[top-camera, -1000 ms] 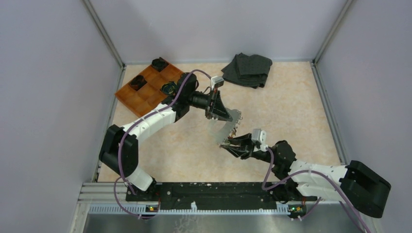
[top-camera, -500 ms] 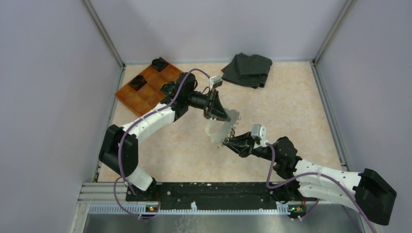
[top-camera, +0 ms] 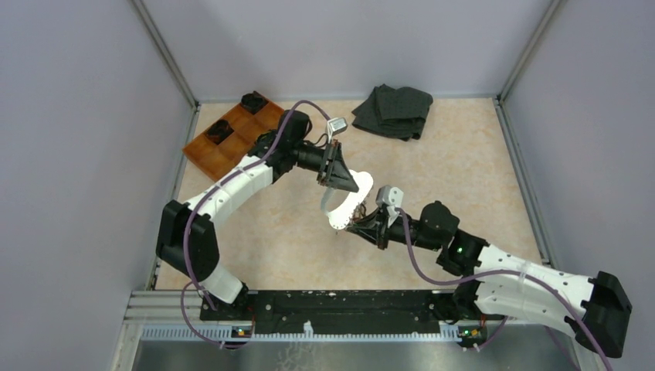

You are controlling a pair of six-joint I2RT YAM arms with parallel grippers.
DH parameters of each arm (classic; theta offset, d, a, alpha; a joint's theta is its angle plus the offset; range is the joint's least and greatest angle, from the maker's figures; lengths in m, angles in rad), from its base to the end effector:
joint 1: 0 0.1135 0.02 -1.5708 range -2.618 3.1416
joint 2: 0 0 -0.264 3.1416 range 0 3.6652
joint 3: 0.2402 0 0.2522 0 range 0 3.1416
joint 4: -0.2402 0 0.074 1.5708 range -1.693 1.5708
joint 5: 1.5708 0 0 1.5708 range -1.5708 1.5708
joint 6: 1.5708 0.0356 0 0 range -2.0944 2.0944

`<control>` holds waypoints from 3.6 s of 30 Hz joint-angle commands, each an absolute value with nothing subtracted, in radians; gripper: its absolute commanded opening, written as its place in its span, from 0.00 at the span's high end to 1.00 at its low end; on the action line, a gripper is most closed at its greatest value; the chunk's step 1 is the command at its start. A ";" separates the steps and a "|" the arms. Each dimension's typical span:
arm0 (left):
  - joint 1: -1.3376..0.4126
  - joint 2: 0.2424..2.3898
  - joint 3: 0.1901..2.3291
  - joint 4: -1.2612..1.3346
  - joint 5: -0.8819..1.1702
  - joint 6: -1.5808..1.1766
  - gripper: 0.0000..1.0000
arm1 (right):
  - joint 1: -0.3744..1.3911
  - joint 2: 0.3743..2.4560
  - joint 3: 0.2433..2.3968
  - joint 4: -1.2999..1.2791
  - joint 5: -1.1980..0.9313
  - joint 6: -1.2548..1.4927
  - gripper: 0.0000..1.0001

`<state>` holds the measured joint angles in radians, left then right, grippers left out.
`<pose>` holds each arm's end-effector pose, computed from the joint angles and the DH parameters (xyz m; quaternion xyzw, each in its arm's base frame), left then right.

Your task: Remove the keys from the keyring

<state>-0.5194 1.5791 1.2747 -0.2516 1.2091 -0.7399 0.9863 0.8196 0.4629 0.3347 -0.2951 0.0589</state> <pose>0.2851 -0.2014 0.3156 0.1954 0.7451 -0.6369 0.0306 0.1008 0.1711 0.2748 -0.4082 0.5864 0.4363 0.5469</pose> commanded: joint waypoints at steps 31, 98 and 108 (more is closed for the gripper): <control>-0.534 1.394 1.308 -0.439 1.037 -0.359 1.00 | 1.039 0.991 0.871 -0.221 -0.175 0.078 1.00; -0.617 1.283 1.181 -0.349 0.730 -0.249 1.00 | 1.038 1.159 1.050 -0.529 -0.132 0.151 1.00; -0.637 1.281 1.182 -0.357 0.721 -0.219 1.00 | 1.038 1.172 1.072 -0.517 -0.111 0.174 1.00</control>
<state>-0.6258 1.3170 1.1812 -0.4107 0.7166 -0.2462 1.0260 1.1618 1.0176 -0.5377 -0.1295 0.1547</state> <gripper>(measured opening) 0.006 0.019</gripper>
